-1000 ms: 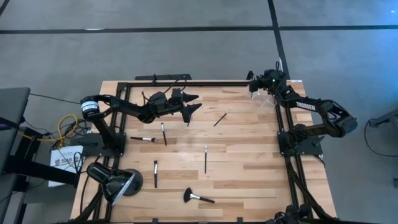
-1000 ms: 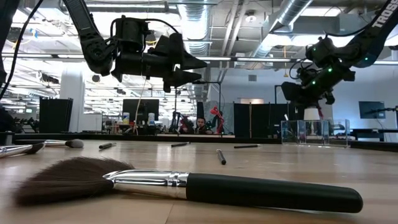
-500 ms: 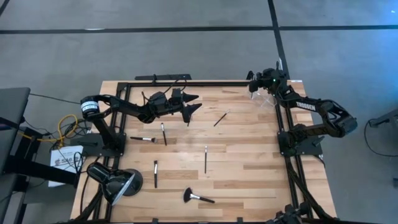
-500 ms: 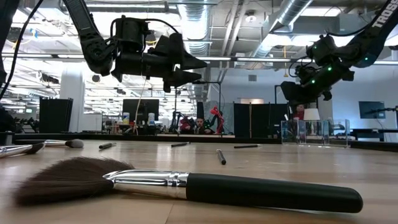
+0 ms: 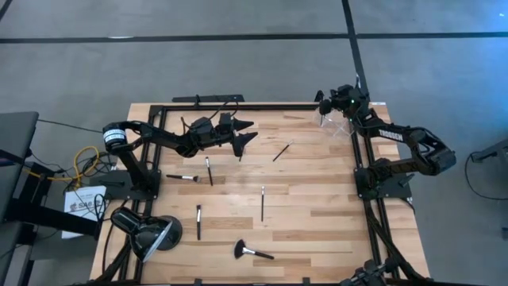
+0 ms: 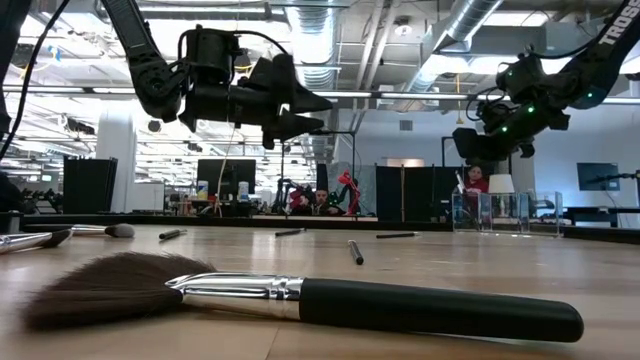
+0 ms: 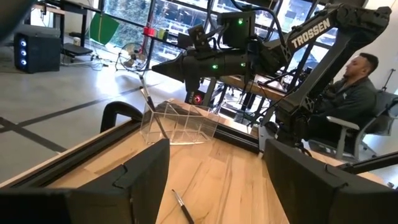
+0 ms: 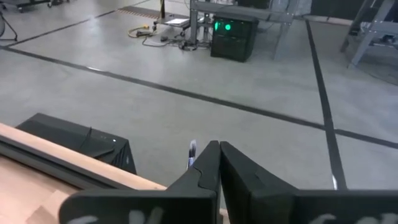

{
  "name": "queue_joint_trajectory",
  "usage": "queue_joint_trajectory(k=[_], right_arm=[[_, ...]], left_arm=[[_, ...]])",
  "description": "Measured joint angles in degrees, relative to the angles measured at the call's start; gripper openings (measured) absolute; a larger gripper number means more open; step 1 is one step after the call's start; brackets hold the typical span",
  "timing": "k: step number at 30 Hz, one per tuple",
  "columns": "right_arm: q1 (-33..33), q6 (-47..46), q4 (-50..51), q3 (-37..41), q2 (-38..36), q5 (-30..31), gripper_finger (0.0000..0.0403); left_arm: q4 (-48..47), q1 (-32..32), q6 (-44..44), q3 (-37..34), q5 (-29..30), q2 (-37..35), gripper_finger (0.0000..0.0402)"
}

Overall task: Put items in baskets/containers
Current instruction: Adjust the transparent organizer

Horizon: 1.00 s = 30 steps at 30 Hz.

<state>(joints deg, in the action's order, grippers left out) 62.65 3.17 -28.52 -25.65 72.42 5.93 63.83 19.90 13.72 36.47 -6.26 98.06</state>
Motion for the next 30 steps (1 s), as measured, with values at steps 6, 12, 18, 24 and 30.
queue_joint_trajectory(k=[6, 12, 18, 24, 30], right_arm=[[-1.0, -3.6, -0.4, 0.0, 0.0, -0.2, 0.0001], [-3.9, -6.7, 0.4, 0.0, -0.5, -0.2, 0.0001], [-9.1, -11.2, 20.2, -5.2, -3.3, -0.1, 0.0001], [-14.7, -15.5, 39.7, -10.4, -3.9, 0.1, 0.0], [-17.3, -20.0, 46.5, -9.6, -3.8, 3.8, 0.0]], left_arm=[[-0.6, 0.0, -1.6, 0.0, 0.0, 0.0, 0.026], [-0.8, 0.2, -1.7, 0.0, 0.0, 0.0, 0.026], [-0.7, 0.7, -1.6, 0.0, 0.0, 0.0, 0.026], [-0.8, 0.9, -1.4, 0.0, 0.0, 0.0, 0.026], [-0.8, 0.7, -1.0, 0.0, 0.0, 0.0, 0.026]])
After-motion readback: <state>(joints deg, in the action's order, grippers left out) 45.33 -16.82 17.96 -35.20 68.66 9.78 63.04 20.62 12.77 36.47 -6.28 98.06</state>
